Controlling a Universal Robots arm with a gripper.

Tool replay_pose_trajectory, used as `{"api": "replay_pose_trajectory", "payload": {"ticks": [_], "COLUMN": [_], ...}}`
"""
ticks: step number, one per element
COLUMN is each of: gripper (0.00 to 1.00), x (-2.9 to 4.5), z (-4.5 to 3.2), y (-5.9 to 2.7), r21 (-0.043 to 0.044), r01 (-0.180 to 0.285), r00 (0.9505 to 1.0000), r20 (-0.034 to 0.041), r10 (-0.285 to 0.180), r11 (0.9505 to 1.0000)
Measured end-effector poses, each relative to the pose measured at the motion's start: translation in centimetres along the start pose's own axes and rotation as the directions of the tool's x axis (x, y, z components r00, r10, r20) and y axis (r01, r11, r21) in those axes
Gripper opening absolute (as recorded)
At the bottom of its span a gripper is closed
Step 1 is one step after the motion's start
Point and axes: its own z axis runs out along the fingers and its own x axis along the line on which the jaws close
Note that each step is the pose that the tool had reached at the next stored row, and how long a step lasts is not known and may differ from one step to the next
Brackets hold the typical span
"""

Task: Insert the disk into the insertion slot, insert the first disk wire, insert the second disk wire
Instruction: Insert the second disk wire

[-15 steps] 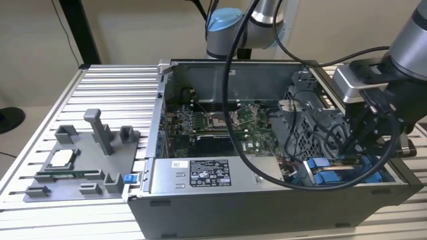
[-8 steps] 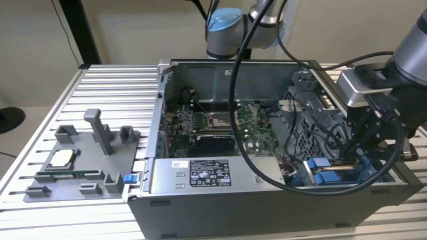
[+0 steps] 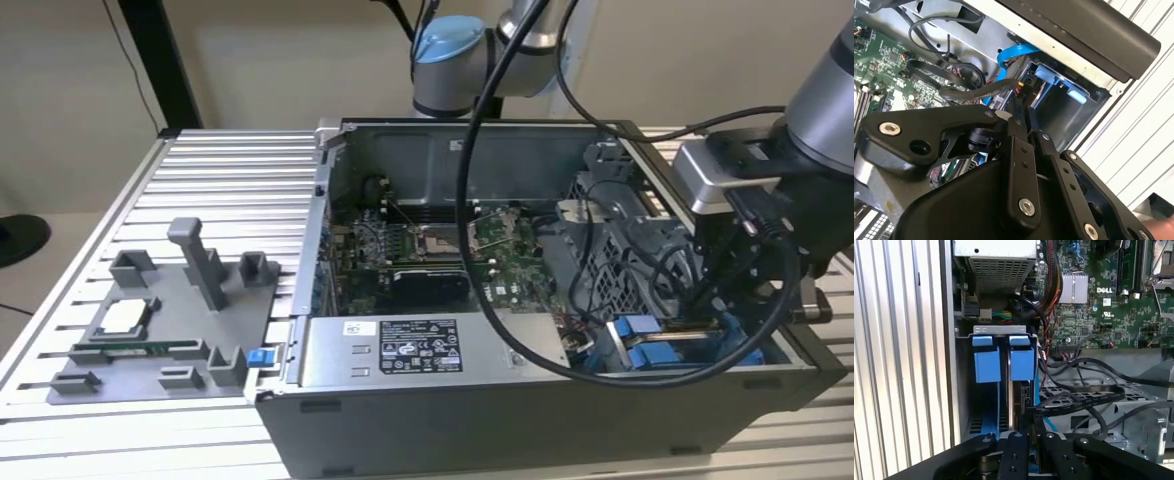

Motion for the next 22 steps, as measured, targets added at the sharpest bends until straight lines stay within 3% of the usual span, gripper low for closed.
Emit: {"api": "replay_pose_trajectory", "payload": {"ticks": [12, 22], "gripper": [0.0, 0.0], "x": [-0.16, 0.07], "z": [0.61, 0.54], "y": [0.04, 0.03], "r21": [0.004, -0.0005], "r01": [-0.04, -0.04], "r00": [0.9992, 0.9992], "r20": [-0.0025, -0.0028], "r10": [0.04, 0.04], "r11": [0.9992, 0.9992]}}
